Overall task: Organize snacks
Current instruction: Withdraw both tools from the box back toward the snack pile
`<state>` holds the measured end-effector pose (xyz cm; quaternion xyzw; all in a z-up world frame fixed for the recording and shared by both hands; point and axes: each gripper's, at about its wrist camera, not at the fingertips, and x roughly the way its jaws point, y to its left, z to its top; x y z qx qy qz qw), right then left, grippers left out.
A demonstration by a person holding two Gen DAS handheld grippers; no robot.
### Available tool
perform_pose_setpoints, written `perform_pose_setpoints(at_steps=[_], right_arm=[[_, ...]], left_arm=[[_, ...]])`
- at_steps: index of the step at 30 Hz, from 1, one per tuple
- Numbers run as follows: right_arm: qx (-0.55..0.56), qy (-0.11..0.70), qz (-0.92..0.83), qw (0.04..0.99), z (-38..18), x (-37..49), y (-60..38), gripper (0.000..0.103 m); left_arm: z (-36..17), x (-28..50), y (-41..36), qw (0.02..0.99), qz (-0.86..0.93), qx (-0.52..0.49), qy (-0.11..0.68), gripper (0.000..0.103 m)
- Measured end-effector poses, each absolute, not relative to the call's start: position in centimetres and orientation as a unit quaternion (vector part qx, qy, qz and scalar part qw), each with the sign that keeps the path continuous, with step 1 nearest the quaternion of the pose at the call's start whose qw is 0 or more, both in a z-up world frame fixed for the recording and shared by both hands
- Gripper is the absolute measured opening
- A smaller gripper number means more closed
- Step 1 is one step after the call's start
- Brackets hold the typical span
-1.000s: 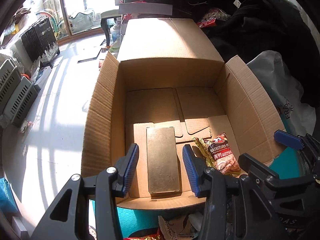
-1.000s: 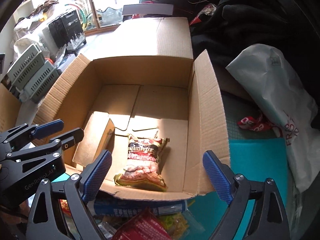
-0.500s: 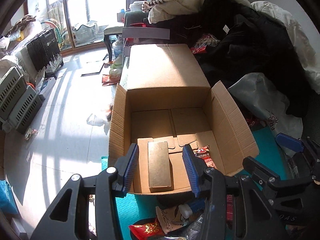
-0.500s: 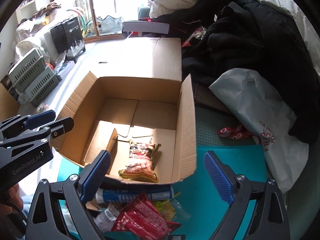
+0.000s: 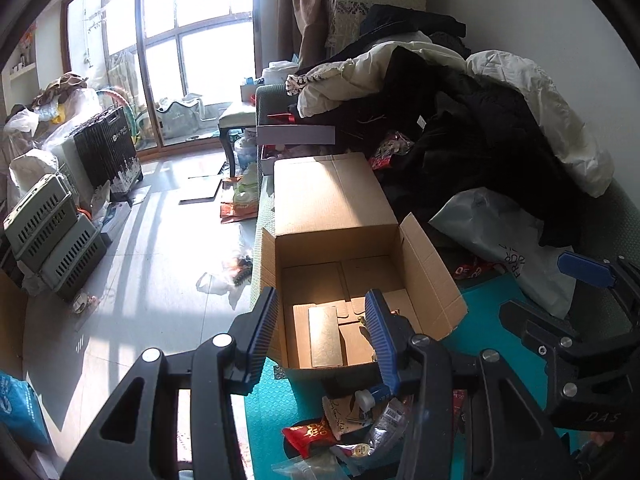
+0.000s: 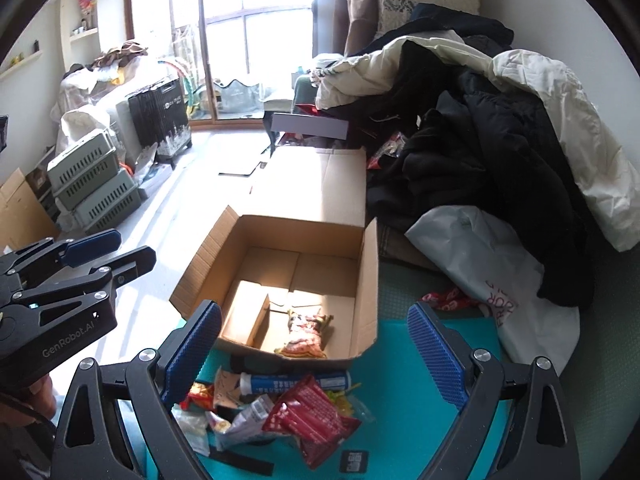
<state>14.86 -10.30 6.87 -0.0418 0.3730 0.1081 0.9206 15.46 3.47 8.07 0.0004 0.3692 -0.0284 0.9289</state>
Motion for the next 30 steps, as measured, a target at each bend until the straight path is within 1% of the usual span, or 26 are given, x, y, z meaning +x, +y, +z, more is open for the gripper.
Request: perform_pose_setpoints(at_steps=[6, 13, 16, 18, 25, 26, 29, 30], right_arm=[[-0.034, 0.347, 0.113, 0.930, 9.2, 11.6, -10.1, 0.096], [-0.032, 0.330, 0.114, 0.936, 10.1, 8.3, -9.5, 0.100], [-0.032, 0.326, 0.113, 0.938, 10.1, 7.0, -9.0, 0.101], [-0.031, 0.320, 0.117, 0.940, 10.0, 6.2, -8.8, 0.103], [-0.018, 0.334, 0.130, 0.933, 8.1, 4.4, -7.9, 0.103], [-0.016, 0.337, 0.132, 0.932, 7.7, 4.2, -7.8, 0.103], [-0.011, 0.349, 0.136, 0.927, 6.5, 3.8, -7.5, 0.103], [-0.009, 0.353, 0.137, 0.926, 6.1, 3.7, -7.4, 0.103]], left_arm=[[10.3, 12.3, 3.7, 0.936, -0.033, -0.004, 0.350, 0.045], [10.9, 9.0, 4.1, 0.938, -0.036, 0.002, 0.344, 0.045], [10.7, 8.0, 4.4, 0.938, -0.041, 0.002, 0.344, 0.045], [10.6, 7.4, 4.6, 0.938, -0.041, 0.002, 0.345, 0.045], [9.2, 5.6, 5.3, 0.935, -0.034, 0.000, 0.354, 0.045], [8.9, 5.3, 5.4, 0.934, -0.034, 0.000, 0.356, 0.046], [7.8, 4.5, 5.5, 0.932, -0.028, 0.000, 0.361, 0.060], [7.5, 4.2, 5.6, 0.932, -0.026, -0.001, 0.361, 0.063]])
